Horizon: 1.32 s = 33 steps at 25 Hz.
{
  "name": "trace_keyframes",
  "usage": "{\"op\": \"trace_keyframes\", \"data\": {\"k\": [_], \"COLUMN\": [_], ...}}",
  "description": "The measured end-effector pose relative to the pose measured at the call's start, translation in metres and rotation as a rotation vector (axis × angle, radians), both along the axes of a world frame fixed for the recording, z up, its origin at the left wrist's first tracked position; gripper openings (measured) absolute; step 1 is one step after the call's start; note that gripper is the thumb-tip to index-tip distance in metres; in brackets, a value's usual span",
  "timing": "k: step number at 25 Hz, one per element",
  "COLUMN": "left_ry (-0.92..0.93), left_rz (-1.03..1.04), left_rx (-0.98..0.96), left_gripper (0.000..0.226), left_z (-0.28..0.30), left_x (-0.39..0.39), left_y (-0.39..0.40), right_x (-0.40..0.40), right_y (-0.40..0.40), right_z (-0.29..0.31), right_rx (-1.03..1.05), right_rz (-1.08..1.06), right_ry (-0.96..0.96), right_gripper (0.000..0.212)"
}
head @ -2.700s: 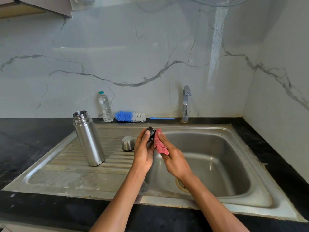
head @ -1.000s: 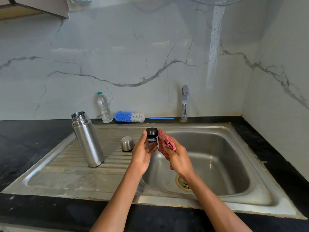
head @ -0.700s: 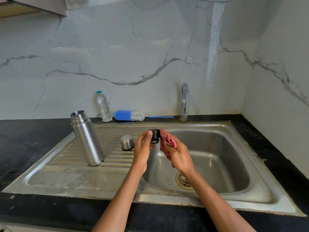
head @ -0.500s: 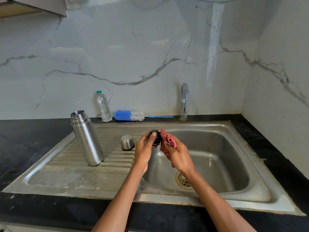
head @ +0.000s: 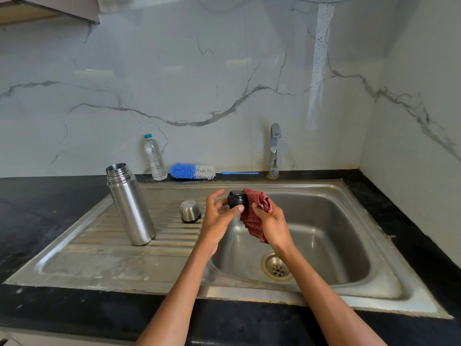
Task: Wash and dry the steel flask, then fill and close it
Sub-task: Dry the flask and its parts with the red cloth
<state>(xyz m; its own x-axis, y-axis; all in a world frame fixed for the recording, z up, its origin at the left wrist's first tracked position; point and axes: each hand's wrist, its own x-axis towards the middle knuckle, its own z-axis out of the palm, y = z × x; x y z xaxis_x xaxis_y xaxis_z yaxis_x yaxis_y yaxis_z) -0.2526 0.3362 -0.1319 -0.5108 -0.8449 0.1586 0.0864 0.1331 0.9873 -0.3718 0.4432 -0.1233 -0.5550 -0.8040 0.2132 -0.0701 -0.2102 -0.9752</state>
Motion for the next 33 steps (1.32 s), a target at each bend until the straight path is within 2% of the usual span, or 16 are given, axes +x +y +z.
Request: {"op": "trace_keyframes", "data": {"k": [3, 4, 9, 14, 16, 19, 21, 24, 27, 31, 33], "left_ry": [0.050, 0.069, 0.105, 0.115, 0.111, 0.080, 0.158, 0.352, 0.412, 0.252, 0.193], "left_rz": [0.071, 0.084, 0.023, -0.045, -0.069, -0.070, -0.030, 0.020, 0.005, -0.062, -0.117], "left_rx": [0.060, 0.080, 0.157, 0.159, 0.195, 0.170, 0.203, 0.368, 0.439, 0.330, 0.280], "left_gripper": [0.028, 0.026, 0.052, 0.039, 0.032, 0.027, 0.032, 0.050, 0.058, 0.039, 0.037], "left_z": [0.004, 0.004, 0.001, -0.001, 0.000, -0.001, -0.002, -0.002, -0.001, 0.001, 0.003], "left_x": [-0.002, -0.002, -0.001, 0.000, 0.002, -0.001, -0.002, 0.003, 0.004, 0.002, 0.001], "left_y": [0.003, 0.003, 0.000, -0.004, -0.006, -0.004, -0.005, -0.010, -0.012, -0.002, 0.004], "right_x": [0.000, 0.002, 0.004, -0.001, -0.003, -0.005, -0.006, -0.001, 0.005, 0.002, -0.001], "right_y": [0.001, 0.001, -0.001, -0.003, 0.002, 0.010, 0.009, 0.009, 0.010, 0.001, -0.001], "right_z": [0.002, 0.002, -0.002, -0.004, 0.000, 0.005, 0.005, 0.002, 0.002, -0.004, -0.003], "right_rx": [-0.019, -0.023, -0.035, -0.023, 0.001, 0.047, 0.051, 0.042, 0.076, 0.040, 0.000], "right_rz": [0.018, 0.028, 0.062, 0.041, 0.065, 0.069, 0.092, 0.105, 0.083, 0.025, 0.005], "right_ry": [-0.030, -0.026, 0.017, 0.069, 0.187, 0.503, 0.599, 0.654, 0.503, 0.208, 0.056], "right_gripper": [0.033, 0.032, 0.034, 0.036, 0.044, 0.057, 0.059, 0.062, 0.057, 0.038, 0.033]}}
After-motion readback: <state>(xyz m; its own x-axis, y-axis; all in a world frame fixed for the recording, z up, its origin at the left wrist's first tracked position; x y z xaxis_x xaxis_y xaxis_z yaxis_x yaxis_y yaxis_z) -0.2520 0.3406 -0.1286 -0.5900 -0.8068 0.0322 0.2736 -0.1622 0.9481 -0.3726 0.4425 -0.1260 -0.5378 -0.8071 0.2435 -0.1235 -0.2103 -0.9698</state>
